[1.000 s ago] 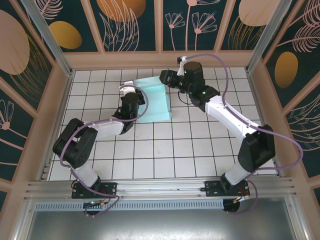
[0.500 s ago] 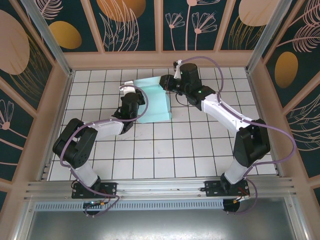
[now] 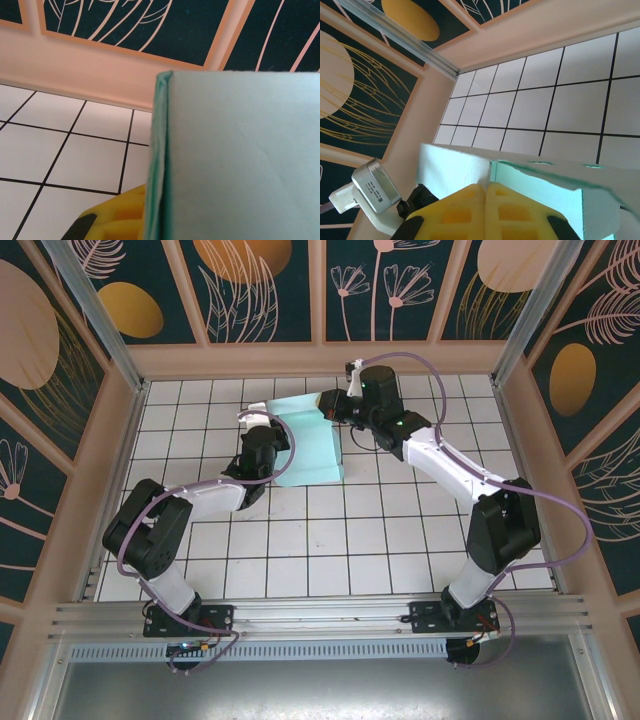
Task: Fold the paper box
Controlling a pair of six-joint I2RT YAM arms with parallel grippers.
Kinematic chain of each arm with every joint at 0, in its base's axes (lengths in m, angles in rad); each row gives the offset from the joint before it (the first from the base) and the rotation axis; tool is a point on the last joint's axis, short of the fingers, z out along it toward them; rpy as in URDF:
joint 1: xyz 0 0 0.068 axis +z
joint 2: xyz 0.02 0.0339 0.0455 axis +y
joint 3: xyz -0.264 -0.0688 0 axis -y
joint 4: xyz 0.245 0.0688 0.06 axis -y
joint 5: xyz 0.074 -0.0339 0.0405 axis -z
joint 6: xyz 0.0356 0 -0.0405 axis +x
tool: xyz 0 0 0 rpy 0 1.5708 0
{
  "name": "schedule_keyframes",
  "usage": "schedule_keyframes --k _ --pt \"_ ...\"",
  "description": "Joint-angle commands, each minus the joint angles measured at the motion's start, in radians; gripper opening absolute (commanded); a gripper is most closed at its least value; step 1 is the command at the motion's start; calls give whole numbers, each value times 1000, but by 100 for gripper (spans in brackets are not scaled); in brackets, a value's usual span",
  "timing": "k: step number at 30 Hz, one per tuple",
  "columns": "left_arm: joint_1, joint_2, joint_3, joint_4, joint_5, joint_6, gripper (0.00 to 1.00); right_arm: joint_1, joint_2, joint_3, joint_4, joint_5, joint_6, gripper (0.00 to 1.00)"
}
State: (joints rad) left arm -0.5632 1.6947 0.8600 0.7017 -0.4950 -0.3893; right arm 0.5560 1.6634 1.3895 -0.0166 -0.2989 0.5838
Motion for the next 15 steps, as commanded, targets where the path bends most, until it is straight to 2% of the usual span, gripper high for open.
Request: schedule_keyframes --k 1,2,4,6,8,15 --pt "-6 -33 4 26 17 -18 0 -1 -39 -26 32 -2 -38 7" --pt "-6 -33 8 15 23 -28 0 1 -64 -45 45 10 -52 28" --pt "-5 -32 15 -3 37 -57 0 1 -120 -93 78 33 -84 52" --pt "-5 -30 21 -34 48 -103 0 -3 -188 -147 112 46 -129 63" --pt "-6 -37 9 -49 59 -149 0 -18 -262 -216 165 32 -157 66" --pt "-5 -60 -42 -15 168 -225 0 -240 -500 -470 410 -52 -100 66"
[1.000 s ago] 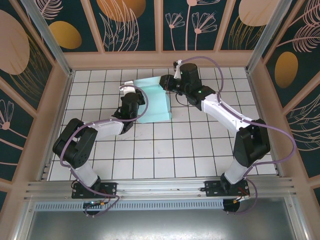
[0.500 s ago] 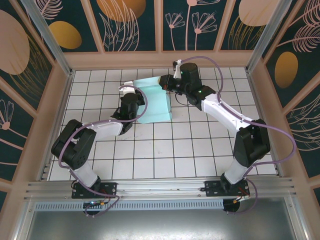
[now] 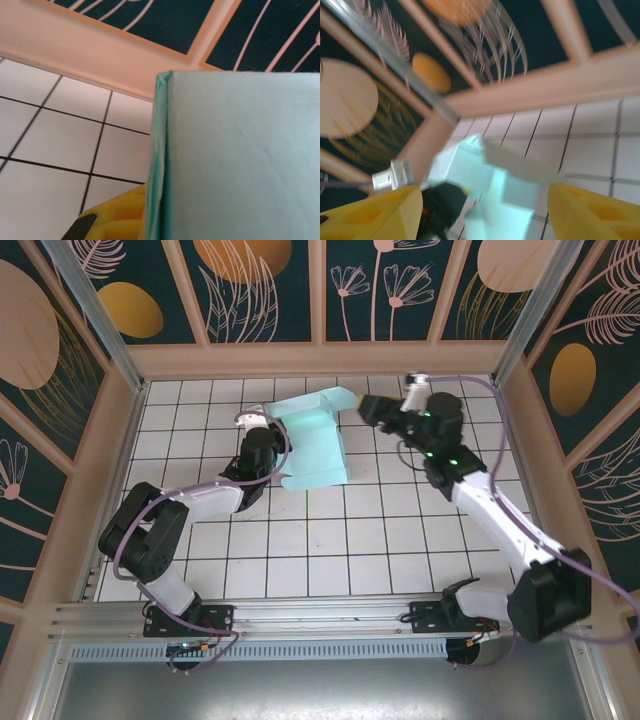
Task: Fold the paper box
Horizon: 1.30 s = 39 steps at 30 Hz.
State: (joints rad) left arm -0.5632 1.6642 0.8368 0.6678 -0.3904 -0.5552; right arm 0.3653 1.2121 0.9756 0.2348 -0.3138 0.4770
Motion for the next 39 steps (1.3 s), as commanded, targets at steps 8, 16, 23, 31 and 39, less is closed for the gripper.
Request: schedule_keyframes --k 8,16,23,31,39 --pt "-5 -13 13 104 266 9 0 -173 85 -46 196 -394 19 59" --pt "-6 43 124 -1 305 -14 0 -46 140 -45 124 -413 -159 59" --pt "-5 89 130 -15 317 -41 0 -16 133 -25 25 -372 -285 58" --pt "-6 105 196 -60 341 -26 0 74 159 27 -78 -142 -457 58" --pt "-5 100 190 -48 372 -26 0 101 173 47 -104 -16 -483 46"
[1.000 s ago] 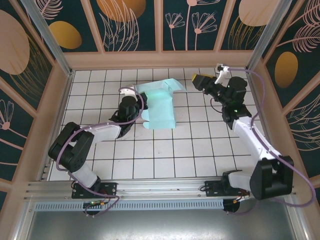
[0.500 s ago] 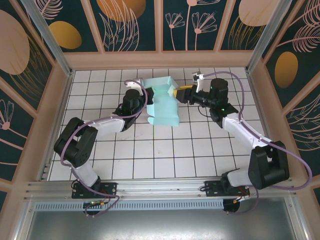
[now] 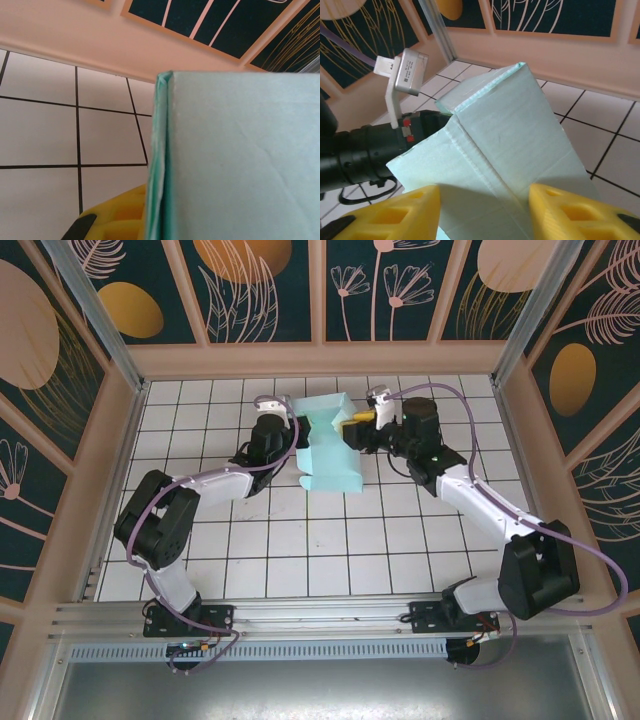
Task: Fold the paper box
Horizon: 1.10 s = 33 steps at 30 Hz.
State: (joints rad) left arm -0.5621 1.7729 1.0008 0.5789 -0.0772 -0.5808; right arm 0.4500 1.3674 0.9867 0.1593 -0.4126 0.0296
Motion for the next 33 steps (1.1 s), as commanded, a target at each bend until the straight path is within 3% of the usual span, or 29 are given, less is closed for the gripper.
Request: schedule_keyframes --k 1,4,8,12,21,28,33 --pt "-7 -6 28 39 60 1 0 18 19 40 -32 86 -28 45" --pt "-7 -3 26 36 55 -4 0 13 8 51 -18 37 21 48" --pt "-6 -6 14 40 45 -29 0 -29 -24 17 54 -114 116 64" --pt "10 -14 21 33 60 -115 0 -29 -71 -50 23 -57 65 82" --pt "88 22 119 18 388 -335 0 -74 -162 -224 10 69 46 83" --pt "94 66 223 -79 582 -314 0 -138 -180 -233 55 49 45 82" --pt "94 74 235 -101 663 -277 0 -154 -160 -185 59 120 68 79"
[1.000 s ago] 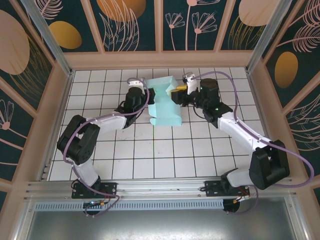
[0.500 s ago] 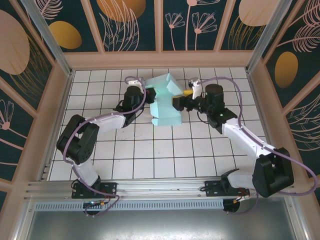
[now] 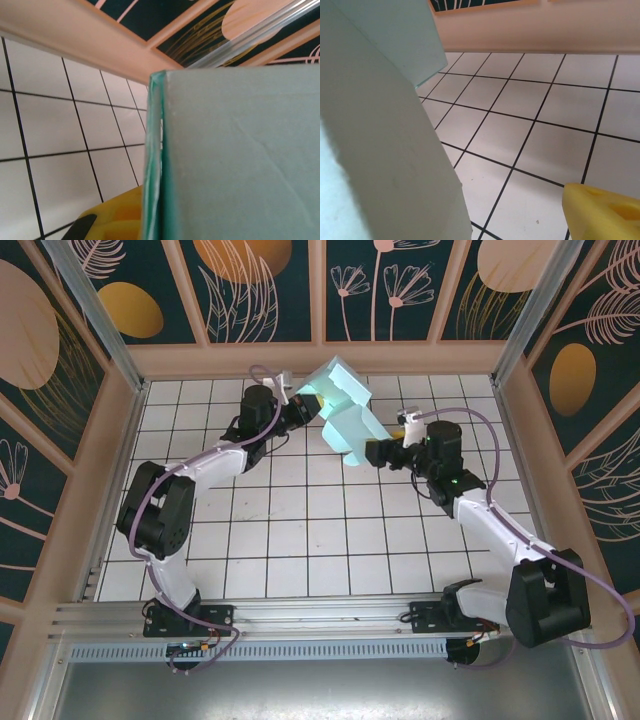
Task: Fold the paper box
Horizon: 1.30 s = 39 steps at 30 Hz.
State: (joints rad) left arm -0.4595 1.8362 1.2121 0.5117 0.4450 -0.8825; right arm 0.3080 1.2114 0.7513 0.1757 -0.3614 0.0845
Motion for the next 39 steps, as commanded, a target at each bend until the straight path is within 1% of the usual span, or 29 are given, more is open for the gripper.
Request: schedule_keyframes --k 1,3,4,7,8,10,12,15,17,19,21,23,25,29,30,33,35,37,39 --pt "-8 8 23 -34 163 32 0 -19 -1 60 43 96 39 79" --pt "-8 -2 14 -23 186 45 0 -39 2 80 28 131 94 77" --pt "-8 -3 14 -22 200 56 0 -49 4 87 23 127 108 76" --pt "-8 6 39 -59 239 100 0 -55 -6 93 30 67 102 76" --pt "-9 4 45 -79 227 114 0 -53 -13 94 37 29 93 76" --pt "-8 -6 43 -112 167 137 0 -45 -37 90 39 -40 51 76" --pt "-7 -20 40 -135 95 147 0 -35 -85 73 44 -77 -7 77" --pt "9 -31 34 -137 14 117 0 -32 -157 55 25 -118 -60 78" --pt "24 -35 9 -92 -18 74 0 -33 -194 58 7 -167 -73 78" --pt "36 -30 -9 -47 -23 54 0 -33 -225 52 25 -218 -58 78" --pt "38 -14 1 -44 -15 70 0 -33 -248 52 60 -252 -21 78" --pt "37 -4 -7 -11 13 70 0 -35 -265 52 94 -252 16 78" --pt "37 -2 -26 34 33 76 0 -37 -267 62 110 -224 37 78" --pt "36 -25 -57 42 26 134 0 -43 -188 148 37 -148 37 77" --pt "36 -32 -61 34 26 152 0 -43 -160 176 15 -148 34 77" --pt "36 -59 -75 12 19 213 0 -39 -77 252 -14 -204 34 70" --pt "36 -77 -87 -6 -6 238 0 -18 -30 303 -34 -230 10 66" --pt "36 -84 -88 -25 -18 249 0 18 10 349 -78 -226 -49 62" --pt "36 -89 -91 -26 -16 247 0 61 44 386 -119 -192 -104 57"
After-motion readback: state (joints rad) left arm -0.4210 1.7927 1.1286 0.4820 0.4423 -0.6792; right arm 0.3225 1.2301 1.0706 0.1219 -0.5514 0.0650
